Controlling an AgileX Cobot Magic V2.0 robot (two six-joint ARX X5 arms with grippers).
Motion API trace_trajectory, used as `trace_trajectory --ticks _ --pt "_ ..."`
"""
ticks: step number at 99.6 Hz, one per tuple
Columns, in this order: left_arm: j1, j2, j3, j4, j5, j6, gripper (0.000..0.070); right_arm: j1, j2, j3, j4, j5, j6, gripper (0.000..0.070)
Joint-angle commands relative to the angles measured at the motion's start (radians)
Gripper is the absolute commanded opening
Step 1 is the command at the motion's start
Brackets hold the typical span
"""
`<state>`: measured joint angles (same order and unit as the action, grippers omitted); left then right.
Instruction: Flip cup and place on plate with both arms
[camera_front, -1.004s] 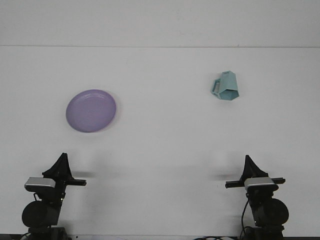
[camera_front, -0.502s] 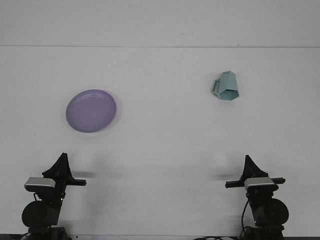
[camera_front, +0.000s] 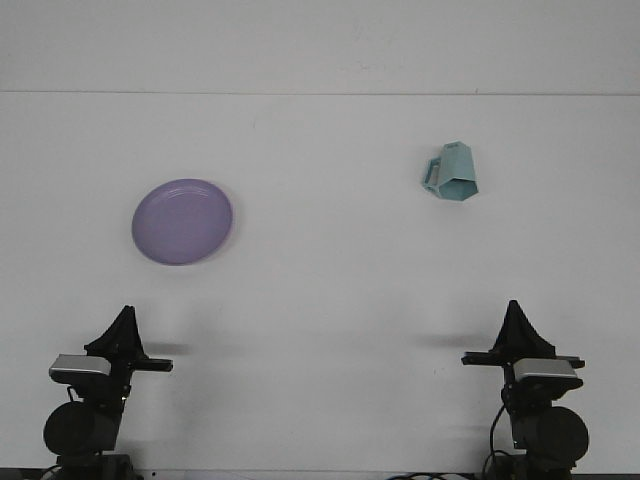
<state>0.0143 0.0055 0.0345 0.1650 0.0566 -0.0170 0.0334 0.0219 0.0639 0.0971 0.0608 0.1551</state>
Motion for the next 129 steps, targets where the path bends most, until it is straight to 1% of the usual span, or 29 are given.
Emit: trace_trajectory --ticks 1,6,20,31,45,51,55,59,63,70,72,74,87,101,116,123,129 --pt "-0.002 -0.002 -0.019 0.009 0.003 -0.002 0.0013 0.0 0.041 0.07 -0.018 0.036 0.054 0.0002" --pt "-0.002 -0.002 -0.019 0.009 0.003 -0.002 0.0013 0.0 0.094 0.129 -0.032 0.046 0.036 0.0002" --pt "-0.002 -0.002 -0.019 0.009 0.003 -0.002 0.0013 0.0 0.32 0.338 -0.082 0.043 -0.079 0.0002" --pt "-0.002 -0.002 -0.019 0.009 0.003 -0.002 0.0013 0.0 0.541 0.523 -0.166 0.016 -0.163 0.0002" --pt "-0.002 -0.002 -0.019 0.009 0.003 -0.002 0.0013 0.0 0.808 0.698 -0.195 0.017 -0.235 0.0004" --pt "-0.002 -0.002 -0.019 0.009 0.003 -0.002 0.0013 0.0 0.904 0.749 -0.195 0.017 -0.263 0.0024" --pt "-0.002 -0.002 -0.019 0.009 0.003 -0.002 0.0013 0.0 0.962 0.776 -0.183 0.017 -0.28 0.0063" --pt "-0.002 -0.002 -0.019 0.009 0.003 -0.002 0.0012 0.0 1.015 0.792 -0.156 0.017 -0.296 0.0128" --pt "-0.002 -0.002 -0.019 0.009 0.003 -0.002 0.0013 -0.002 1.065 0.799 -0.121 0.017 -0.318 0.0232" --pt "-0.002 -0.002 -0.019 0.009 0.003 -0.002 0.0013 -0.007 1.144 0.801 -0.045 0.018 -0.348 0.0447" --pt "-0.002 -0.002 -0.019 0.009 0.003 -0.002 0.0013 -0.009 1.165 0.801 -0.027 0.016 -0.356 0.0486" --pt "-0.002 -0.002 -0.019 0.009 0.003 -0.002 0.0013 -0.01 1.188 0.801 -0.008 0.014 -0.365 0.0508" --pt "-0.002 -0.002 -0.019 0.009 0.003 -0.002 0.0012 -0.019 1.332 0.801 0.116 -0.003 -0.418 0.0511" --pt "-0.002 -0.002 -0.019 0.009 0.003 -0.002 0.0013 -0.035 1.485 0.801 0.261 -0.001 -0.461 0.0511" --pt "-0.002 -0.002 -0.019 0.009 0.003 -0.002 0.0012 -0.061 1.611 0.802 0.434 0.01 -0.475 0.0511" --pt "-0.002 -0.002 -0.019 0.009 0.002 -0.002 0.0013 -0.072 1.659 0.806 0.498 -0.003 -0.489 0.0511" --pt "-0.002 -0.002 -0.019 0.009 0.003 -0.002 0.0013 -0.08 1.706 0.835 0.499 -0.029 -0.501 0.0511"
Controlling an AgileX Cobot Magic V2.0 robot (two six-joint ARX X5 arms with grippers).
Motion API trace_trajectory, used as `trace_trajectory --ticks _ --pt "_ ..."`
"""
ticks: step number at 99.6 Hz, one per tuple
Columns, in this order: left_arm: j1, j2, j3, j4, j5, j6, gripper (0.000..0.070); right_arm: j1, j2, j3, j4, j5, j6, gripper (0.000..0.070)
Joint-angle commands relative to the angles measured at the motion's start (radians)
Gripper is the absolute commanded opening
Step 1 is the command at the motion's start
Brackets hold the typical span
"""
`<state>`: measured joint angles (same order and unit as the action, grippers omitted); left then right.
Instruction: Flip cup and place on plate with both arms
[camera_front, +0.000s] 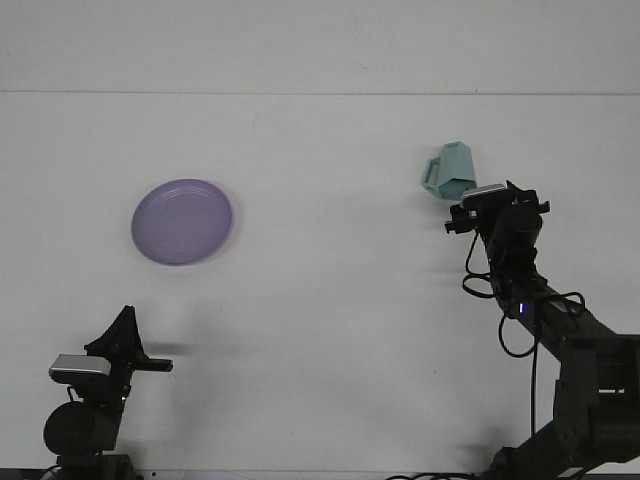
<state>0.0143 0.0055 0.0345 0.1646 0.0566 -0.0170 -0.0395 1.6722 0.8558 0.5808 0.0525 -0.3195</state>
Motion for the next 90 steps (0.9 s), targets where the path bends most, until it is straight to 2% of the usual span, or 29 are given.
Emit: trace_trajectory --ticks 1,27,37,63,76,90 --pt "-0.002 -0.002 -0.019 0.01 0.002 -0.002 0.0013 -0.008 0.063 0.048 0.012 -0.025 -0.028 0.0511" --pt "-0.002 -0.002 -0.019 0.01 0.002 -0.002 0.0013 -0.027 0.235 0.23 -0.039 -0.028 -0.066 0.0515" --pt "-0.002 -0.002 -0.019 0.01 0.002 -0.001 0.0013 -0.033 0.285 0.297 -0.066 -0.029 -0.079 0.0557" --pt "-0.002 -0.002 -0.019 0.01 0.002 -0.001 0.0012 -0.053 0.397 0.41 -0.087 -0.061 -0.102 0.0554" --pt "-0.002 -0.002 -0.019 0.01 0.002 -0.001 0.0013 -0.068 0.426 0.42 -0.031 -0.121 -0.108 0.0531" --pt "-0.002 -0.002 -0.019 0.01 0.002 -0.001 0.0012 -0.083 0.456 0.423 0.001 -0.154 -0.116 0.0421"
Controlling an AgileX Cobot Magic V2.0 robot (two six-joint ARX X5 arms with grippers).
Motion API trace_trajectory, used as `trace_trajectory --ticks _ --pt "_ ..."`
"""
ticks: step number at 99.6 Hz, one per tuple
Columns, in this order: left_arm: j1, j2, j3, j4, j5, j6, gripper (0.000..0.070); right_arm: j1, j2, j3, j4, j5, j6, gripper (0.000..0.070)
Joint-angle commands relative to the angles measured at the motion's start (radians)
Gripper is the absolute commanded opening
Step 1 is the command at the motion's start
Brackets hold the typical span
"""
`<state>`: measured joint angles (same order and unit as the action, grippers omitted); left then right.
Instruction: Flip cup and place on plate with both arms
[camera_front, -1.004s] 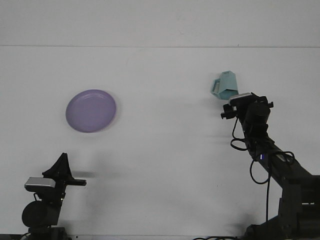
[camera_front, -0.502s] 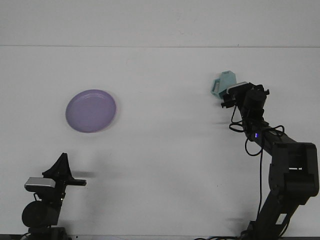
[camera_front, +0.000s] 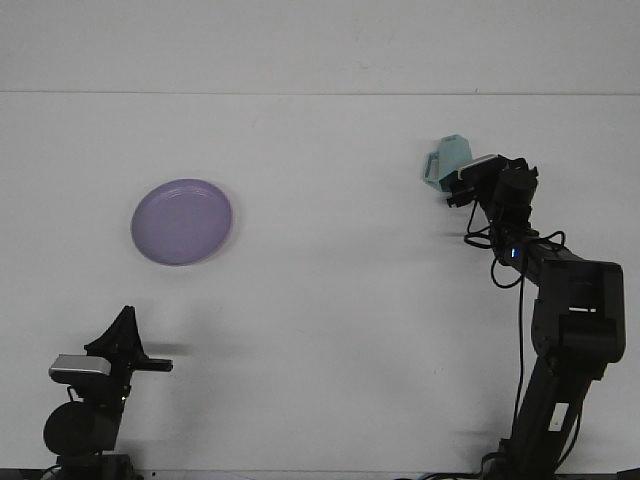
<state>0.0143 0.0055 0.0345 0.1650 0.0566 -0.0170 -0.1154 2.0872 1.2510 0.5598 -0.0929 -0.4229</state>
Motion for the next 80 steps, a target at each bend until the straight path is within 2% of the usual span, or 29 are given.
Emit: trace_trajectory --ticks 1,10,31,47,59,80 --pt "-0.002 -0.002 -0.019 0.009 0.002 -0.001 0.0012 -0.008 0.043 0.028 0.026 -0.011 -0.012 0.0412" --pt "-0.002 -0.002 -0.019 0.009 0.002 -0.001 0.0012 -0.019 0.061 0.037 0.031 -0.022 -0.012 0.0315" --pt "-0.002 -0.002 -0.019 0.009 0.002 -0.001 0.0012 -0.028 0.077 0.044 0.032 -0.048 -0.012 0.0005" --pt "-0.002 -0.002 -0.019 0.009 0.002 0.001 0.0012 -0.029 0.077 0.048 0.035 -0.066 -0.009 0.0002" --pt "-0.002 -0.002 -0.019 0.01 0.002 0.002 0.0012 -0.029 0.067 0.054 0.032 -0.065 0.043 0.0002" --pt "-0.002 -0.002 -0.019 0.018 -0.007 0.002 0.0012 -0.026 -0.01 0.054 -0.045 -0.064 0.075 0.0002"
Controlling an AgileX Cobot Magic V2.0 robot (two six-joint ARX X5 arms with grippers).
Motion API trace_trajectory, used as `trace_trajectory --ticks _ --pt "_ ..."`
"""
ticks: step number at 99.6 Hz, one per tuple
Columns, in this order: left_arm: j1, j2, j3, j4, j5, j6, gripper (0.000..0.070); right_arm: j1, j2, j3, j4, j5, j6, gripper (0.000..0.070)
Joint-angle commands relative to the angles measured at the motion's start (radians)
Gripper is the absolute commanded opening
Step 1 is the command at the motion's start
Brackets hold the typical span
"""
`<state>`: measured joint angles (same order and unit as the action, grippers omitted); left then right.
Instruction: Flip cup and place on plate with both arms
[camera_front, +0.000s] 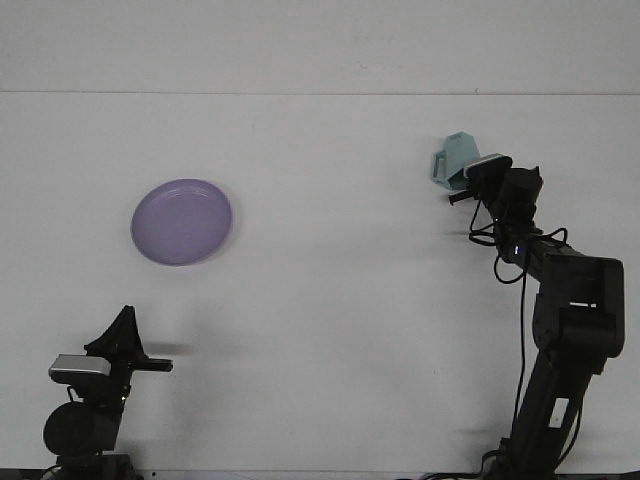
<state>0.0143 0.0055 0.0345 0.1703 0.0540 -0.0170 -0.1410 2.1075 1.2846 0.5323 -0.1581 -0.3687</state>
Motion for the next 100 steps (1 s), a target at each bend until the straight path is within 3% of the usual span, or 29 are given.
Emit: trace_trajectory --ticks 1,55,100 --pt "-0.002 -0.002 -0.019 0.013 -0.005 0.002 0.0012 0.0 -0.037 0.021 -0.026 0.0 0.025 0.0002" --pt "-0.002 -0.002 -0.019 0.013 -0.006 0.002 0.0012 0.01 -0.545 0.021 -0.594 0.011 0.228 0.0002" --pt "-0.002 -0.002 -0.019 0.013 -0.006 0.001 0.0013 0.169 -0.908 0.023 -1.157 0.0 0.344 0.0002"
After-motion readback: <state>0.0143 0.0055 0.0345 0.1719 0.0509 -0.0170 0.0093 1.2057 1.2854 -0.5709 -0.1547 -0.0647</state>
